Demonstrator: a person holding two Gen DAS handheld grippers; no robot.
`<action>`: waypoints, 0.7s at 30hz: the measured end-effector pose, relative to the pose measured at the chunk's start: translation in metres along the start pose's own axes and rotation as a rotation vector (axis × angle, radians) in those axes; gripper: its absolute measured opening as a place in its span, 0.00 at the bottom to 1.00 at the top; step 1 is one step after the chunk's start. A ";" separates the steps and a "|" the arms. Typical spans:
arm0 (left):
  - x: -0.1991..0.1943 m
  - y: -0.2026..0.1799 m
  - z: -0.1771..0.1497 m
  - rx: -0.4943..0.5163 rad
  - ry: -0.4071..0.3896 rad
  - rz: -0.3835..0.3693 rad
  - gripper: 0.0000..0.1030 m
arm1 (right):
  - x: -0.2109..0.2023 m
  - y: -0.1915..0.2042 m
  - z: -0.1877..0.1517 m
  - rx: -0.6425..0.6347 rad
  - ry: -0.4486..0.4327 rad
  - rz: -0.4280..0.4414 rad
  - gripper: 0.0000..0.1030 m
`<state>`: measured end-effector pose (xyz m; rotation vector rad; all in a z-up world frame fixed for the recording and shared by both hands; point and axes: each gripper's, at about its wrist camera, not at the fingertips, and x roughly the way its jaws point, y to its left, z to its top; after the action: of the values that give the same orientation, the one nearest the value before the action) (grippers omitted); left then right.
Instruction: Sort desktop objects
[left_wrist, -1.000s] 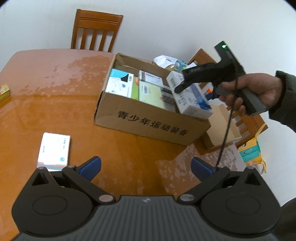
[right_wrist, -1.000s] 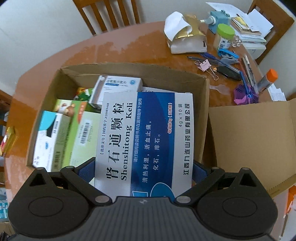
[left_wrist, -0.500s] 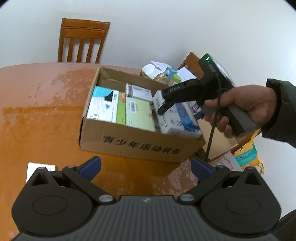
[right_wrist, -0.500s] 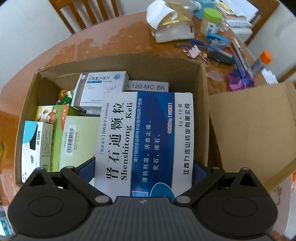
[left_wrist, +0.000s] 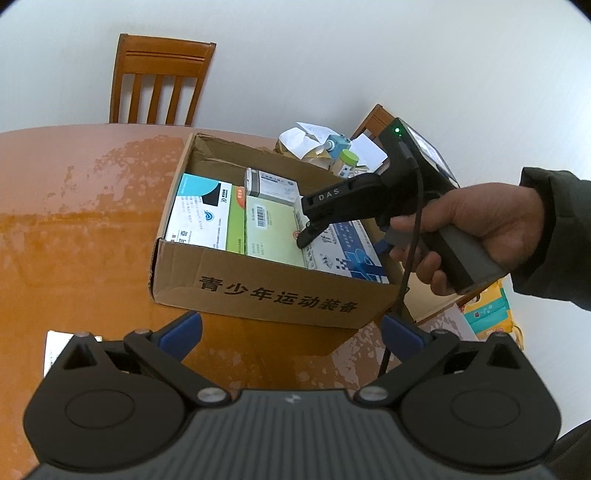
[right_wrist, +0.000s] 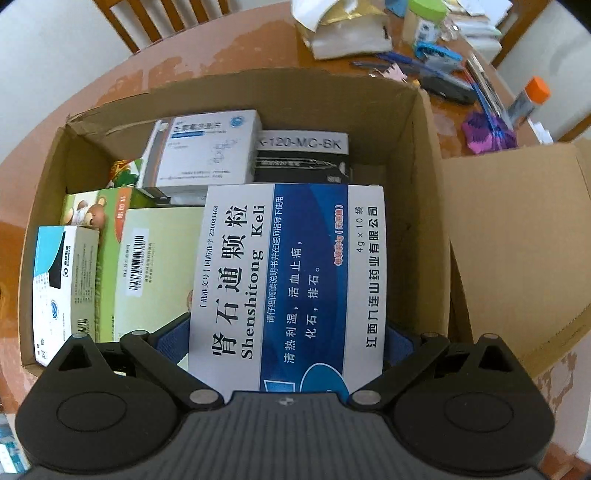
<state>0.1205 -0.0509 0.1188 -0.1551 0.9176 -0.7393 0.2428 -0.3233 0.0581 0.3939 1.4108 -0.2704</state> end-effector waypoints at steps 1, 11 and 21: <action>0.000 0.000 0.000 -0.001 0.002 -0.001 1.00 | 0.000 0.000 0.001 0.005 -0.001 -0.001 1.00; 0.001 0.001 0.000 -0.006 0.004 -0.006 1.00 | 0.000 0.001 0.000 0.006 0.026 -0.018 1.00; 0.000 0.006 0.001 -0.019 0.000 0.010 1.00 | -0.046 0.004 -0.010 -0.048 -0.142 -0.001 1.00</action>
<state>0.1241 -0.0469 0.1167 -0.1672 0.9251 -0.7218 0.2291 -0.3177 0.1027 0.3283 1.2763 -0.2596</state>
